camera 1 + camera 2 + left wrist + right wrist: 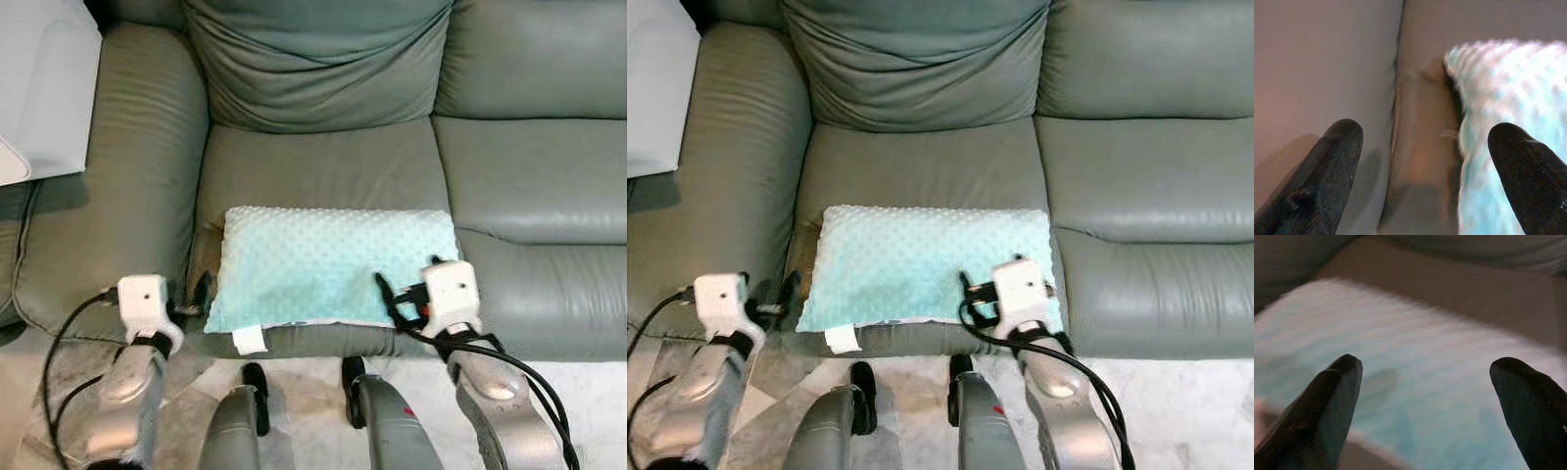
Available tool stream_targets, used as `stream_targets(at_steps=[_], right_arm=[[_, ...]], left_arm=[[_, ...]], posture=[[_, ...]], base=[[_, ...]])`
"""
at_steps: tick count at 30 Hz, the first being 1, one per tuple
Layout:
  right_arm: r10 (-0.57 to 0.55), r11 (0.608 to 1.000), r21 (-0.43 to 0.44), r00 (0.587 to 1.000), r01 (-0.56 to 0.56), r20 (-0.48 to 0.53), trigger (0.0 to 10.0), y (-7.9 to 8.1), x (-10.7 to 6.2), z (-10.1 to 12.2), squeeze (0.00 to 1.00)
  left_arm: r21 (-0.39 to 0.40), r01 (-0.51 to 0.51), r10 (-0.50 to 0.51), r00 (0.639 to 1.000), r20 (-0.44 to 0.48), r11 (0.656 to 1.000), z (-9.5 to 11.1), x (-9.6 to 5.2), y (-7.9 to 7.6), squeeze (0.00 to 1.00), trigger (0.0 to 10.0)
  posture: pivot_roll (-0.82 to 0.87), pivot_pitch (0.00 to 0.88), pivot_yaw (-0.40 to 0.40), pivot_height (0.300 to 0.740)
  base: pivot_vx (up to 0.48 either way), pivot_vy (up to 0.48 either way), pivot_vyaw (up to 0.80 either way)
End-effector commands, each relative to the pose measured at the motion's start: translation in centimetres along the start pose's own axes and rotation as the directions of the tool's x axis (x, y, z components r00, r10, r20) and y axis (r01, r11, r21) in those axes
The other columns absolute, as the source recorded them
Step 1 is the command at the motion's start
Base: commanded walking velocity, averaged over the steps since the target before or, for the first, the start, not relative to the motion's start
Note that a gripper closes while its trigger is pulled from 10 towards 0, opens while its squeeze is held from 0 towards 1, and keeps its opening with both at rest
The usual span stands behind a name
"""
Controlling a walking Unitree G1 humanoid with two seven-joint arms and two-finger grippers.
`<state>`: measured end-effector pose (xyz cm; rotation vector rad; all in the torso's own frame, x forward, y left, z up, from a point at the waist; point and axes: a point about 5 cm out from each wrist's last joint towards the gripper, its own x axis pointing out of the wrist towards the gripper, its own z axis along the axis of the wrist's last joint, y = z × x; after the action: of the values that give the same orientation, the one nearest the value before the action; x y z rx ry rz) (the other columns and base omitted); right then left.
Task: Move the pillow to the sofa
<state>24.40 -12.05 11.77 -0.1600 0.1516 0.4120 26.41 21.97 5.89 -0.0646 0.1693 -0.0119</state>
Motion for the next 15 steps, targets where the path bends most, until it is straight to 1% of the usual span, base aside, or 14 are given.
stream_targets(at_steps=[1,2,4,5,6,7,8,9,11,12,14,15], right_arm=[[0.097,0.995,0.047,0.988,-0.092,-0.116,10.0,1.4,-0.8,-2.0,1.0],[0.126,0.99,0.08,0.978,-0.114,-0.165,10.0,1.9,-1.1,-3.1,1.0],[0.13,0.989,0.089,0.976,-0.116,-0.175,10.0,1.9,-1.1,-3.3,1.0],[0.162,0.984,0.116,0.956,-0.137,-0.246,10.0,2.1,-1.3,-4.4,0.89],[0.179,0.981,0.128,0.937,-0.146,-0.3,10.0,2.2,-1.5,-5.3,0.55],[0.179,0.981,0.128,0.937,-0.146,-0.3,10.0,2.2,-1.5,-5.3,0.55],[0.156,0.984,0.134,0.936,-0.119,-0.316,10.0,1.7,-1.5,-5.9,0.24],[0.139,0.987,0.124,0.93,-0.102,-0.339,10.0,1.3,-1.6,-6.5,0.17],[0.122,0.99,0.118,0.909,-0.081,-0.397,10.0,0.8,-2.0,-7.9,0.0],[0.113,0.99,0.121,0.893,-0.066,-0.436,10.0,0.5,-2.3,-9.0,0.0],[0.106,0.992,0.11,0.879,-0.061,-0.464,10.0,0.2,-2.5,-9.9,0.0],[0.107,0.992,0.112,0.872,-0.06,-0.478,10.0,0.1,-2.6,-10.3,0.0]], left_arm=[[-0.028,0.025,-0.028,0.995,-0.092,0.999,-1.5,-0.9,-0.1,1.0,10.0],[-0.027,0.094,-0.097,0.987,-0.128,0.995,-1.7,-1.0,-1.1,1.0,10.0],[-0.026,0.112,-0.114,0.984,-0.136,0.993,-1.7,-1.0,-1.4,1.0,10.0],[-0.017,0.179,-0.179,0.966,-0.185,0.984,-1.9,-1.1,-2.3,1.0,10.0],[-0.005,0.257,-0.251,0.939,-0.236,0.966,-2.2,-1.3,-3.2,1.0,10.0],[-0.005,0.257,-0.251,0.939,-0.236,0.966,-2.2,-1.3,-3.2,1.0,10.0],[-0.008,0.329,-0.319,0.909,-0.269,0.944,-2.3,-1.8,-4.1,0.94,10.0],[-0.004,0.36,-0.346,0.892,-0.291,0.933,-2.6,-2.0,-4.4,0.77,10.0],[-0.005,0.399,-0.376,0.861,-0.342,0.917,-3.3,-2.4,-4.7,0.0,10.0],[-0.012,0.428,-0.4,0.835,-0.379,0.904,-3.9,-2.7,-4.9,0.0,10.0],[-0.018,0.471,-0.434,0.797,-0.421,0.882,-4.5,-3.1,-5.3,0.0,10.0],[-0.024,0.494,-0.451,0.772,-0.447,0.869,-4.8,-3.2,-5.6,0.0,10.0]], posture=[[-0.05,0.413,0.042,0.74],[-0.04,0.407,0.04,0.74],[-0.04,0.407,0.04,0.74],[-0.04,0.406,0.043,0.74],[-0.04,0.406,0.043,0.74],[-0.04,0.406,0.043,0.74],[-0.04,0.407,0.045,0.74],[-0.03,0.408,0.045,0.74],[-0.03,0.41,0.046,0.74],[-0.03,0.413,0.047,0.74],[-0.03,0.418,0.046,0.74],[-0.03,0.418,0.046,0.74]], base=[[0.0,0.0,0.0],[0.0,0.0,0.0],[0.0,0.0,0.0],[0.0,0.0,0.0],[0.0,0.0,0.0],[0.0,0.0,0.0],[0.0,0.0,0.0],[0.0,0.0,0.0],[0.0,0.0,0.0],[0.0,0.0,0.0],[0.0,0.0,0.0],[0.0,0.0,0.0]])
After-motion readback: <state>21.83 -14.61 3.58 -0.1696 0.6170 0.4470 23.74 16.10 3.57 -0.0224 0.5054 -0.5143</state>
